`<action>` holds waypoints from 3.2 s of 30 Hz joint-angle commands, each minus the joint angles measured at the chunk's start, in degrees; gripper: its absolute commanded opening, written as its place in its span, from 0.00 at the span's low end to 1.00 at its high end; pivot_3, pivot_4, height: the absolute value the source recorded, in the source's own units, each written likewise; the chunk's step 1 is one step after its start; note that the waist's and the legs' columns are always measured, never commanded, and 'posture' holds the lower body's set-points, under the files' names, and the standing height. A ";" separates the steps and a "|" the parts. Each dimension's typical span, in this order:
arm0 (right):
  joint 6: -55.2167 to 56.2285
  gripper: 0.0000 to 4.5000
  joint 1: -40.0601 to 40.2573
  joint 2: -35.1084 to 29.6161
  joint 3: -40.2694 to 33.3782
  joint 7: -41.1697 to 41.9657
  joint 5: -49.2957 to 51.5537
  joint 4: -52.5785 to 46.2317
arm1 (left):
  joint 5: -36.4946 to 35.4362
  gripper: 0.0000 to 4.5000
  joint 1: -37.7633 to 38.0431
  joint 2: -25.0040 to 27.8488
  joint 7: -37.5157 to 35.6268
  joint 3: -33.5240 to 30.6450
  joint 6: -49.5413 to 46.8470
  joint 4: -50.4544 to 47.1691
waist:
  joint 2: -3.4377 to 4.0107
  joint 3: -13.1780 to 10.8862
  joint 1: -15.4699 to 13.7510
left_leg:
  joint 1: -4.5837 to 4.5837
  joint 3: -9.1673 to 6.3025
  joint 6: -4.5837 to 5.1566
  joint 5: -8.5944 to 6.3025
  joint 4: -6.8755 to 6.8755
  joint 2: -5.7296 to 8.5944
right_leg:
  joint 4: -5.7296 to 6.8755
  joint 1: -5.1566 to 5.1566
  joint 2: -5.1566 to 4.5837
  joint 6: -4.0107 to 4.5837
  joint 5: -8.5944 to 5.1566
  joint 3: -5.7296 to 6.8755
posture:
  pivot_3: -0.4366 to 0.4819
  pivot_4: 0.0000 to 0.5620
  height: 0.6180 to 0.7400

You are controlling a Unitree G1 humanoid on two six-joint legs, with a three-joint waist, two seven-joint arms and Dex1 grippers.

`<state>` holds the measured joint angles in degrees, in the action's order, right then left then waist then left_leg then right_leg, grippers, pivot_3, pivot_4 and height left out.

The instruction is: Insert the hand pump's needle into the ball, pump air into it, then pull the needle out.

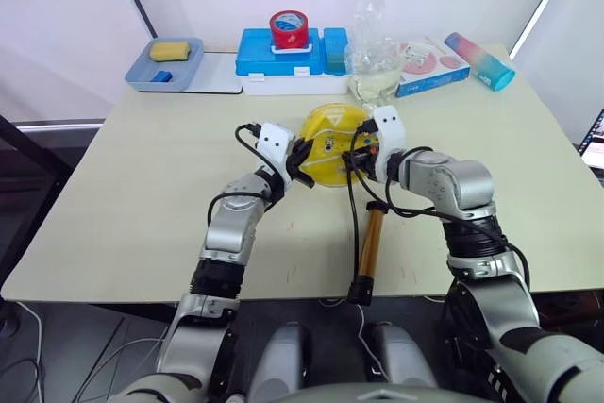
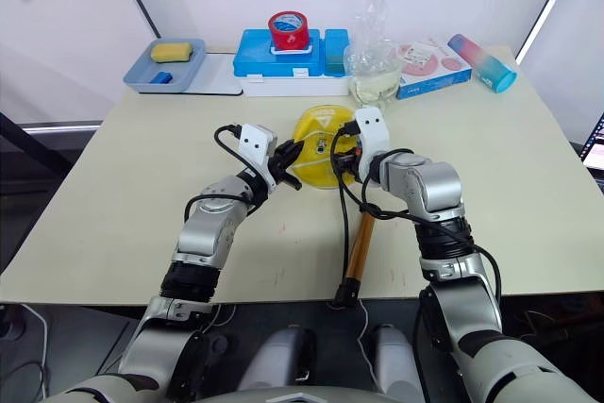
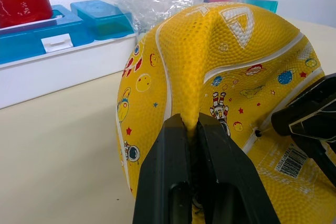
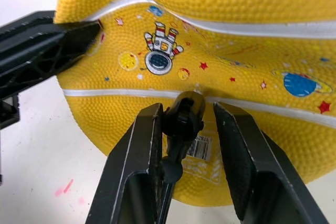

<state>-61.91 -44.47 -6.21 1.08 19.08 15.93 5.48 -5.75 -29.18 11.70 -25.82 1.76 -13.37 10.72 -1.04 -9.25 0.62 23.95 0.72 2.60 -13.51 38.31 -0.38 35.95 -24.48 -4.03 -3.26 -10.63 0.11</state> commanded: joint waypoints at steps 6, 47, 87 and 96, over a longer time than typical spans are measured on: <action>0.49 0.06 -2.03 -0.88 0.58 0.11 0.08 -0.87 | 0.62 0.00 1.33 -0.46 -0.15 1.64 -1.25 2.24 | 0.00 0.00 -0.01 | 0.00 0.00 0.00 0.00 0.00 0.00 | 0.00 0.00 0.00 0.00 0.00 0.00 | 0.48 0.27 1.00; 3.52 0.06 -8.27 -1.68 18.34 7.31 -12.32 21.25 | 0.04 0.00 1.62 -1.42 -0.53 1.90 -1.66 2.58 | 0.09 1.12 0.39 | -0.33 -0.06 0.00 -0.01 -0.05 -0.18 | -0.06 0.28 0.00 0.17 -0.20 0.04 | 0.48 0.27 1.00; 17.08 0.06 -11.08 3.19 12.28 6.13 -17.76 44.95 | 0.25 0.00 2.49 -1.18 -0.27 1.11 -1.59 2.09 | 0.04 3.28 1.78 | -1.55 -0.06 -0.31 -0.20 -1.16 -0.31 | -0.24 0.89 -0.12 0.33 -0.66 0.05 | 0.48 0.27 1.00; 10.68 0.06 -6.89 -1.89 14.35 11.14 -16.73 20.27 | 0.23 0.00 1.21 -0.28 -1.36 0.97 -1.16 3.49 | 0.72 2.25 1.07 | -1.02 -0.33 -0.24 -0.16 -1.14 -0.19 | -0.35 0.64 -0.29 0.35 -0.67 0.44 | 0.48 0.27 1.00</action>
<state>-48.09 -53.56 -6.72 13.79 29.93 0.57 27.32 -5.78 -28.17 11.33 -26.29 0.83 -13.81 13.15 -0.32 -7.00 1.70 22.93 0.38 2.44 -13.62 37.15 -0.57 35.60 -23.84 -4.32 -2.90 -11.32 0.57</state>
